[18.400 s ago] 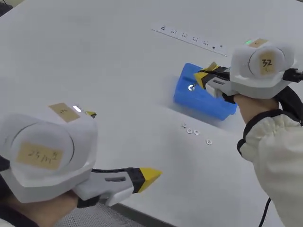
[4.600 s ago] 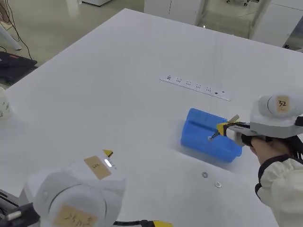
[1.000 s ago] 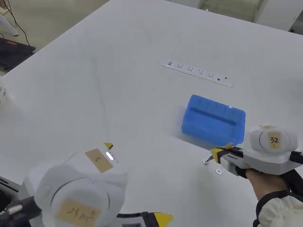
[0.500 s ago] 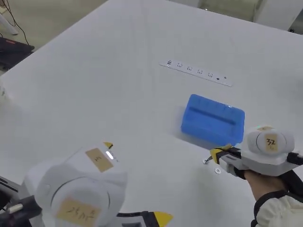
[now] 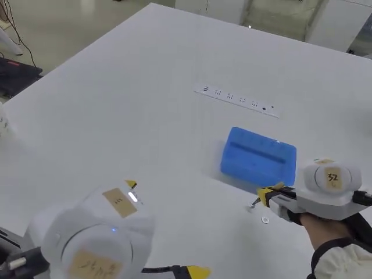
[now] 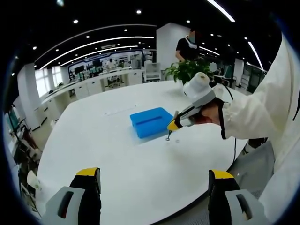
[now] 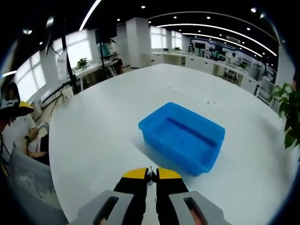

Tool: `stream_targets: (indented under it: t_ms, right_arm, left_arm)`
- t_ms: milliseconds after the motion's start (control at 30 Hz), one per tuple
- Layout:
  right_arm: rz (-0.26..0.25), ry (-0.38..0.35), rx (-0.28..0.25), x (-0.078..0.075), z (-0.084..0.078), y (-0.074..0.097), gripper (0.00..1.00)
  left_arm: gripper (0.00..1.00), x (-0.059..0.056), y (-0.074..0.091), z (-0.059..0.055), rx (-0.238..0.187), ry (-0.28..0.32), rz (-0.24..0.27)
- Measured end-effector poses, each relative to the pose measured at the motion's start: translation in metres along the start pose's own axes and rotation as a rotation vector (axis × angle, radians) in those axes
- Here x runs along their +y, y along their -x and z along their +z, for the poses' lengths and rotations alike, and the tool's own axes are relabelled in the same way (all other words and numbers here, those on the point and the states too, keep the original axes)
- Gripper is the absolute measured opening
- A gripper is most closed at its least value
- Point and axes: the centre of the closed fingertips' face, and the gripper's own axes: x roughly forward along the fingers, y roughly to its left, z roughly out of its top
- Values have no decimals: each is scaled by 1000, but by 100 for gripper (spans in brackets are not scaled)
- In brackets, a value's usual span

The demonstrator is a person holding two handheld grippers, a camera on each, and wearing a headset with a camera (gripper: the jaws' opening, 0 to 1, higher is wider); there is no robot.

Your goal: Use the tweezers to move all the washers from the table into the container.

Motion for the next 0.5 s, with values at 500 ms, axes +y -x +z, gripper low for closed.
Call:
stream_targets:
  t_ms: [500]
  right_arm:
    - [-20, 18, -47, -6, 23, 18, 2]
  left_arm:
    - [97, -1, 4, 6, -23, -13, 8]
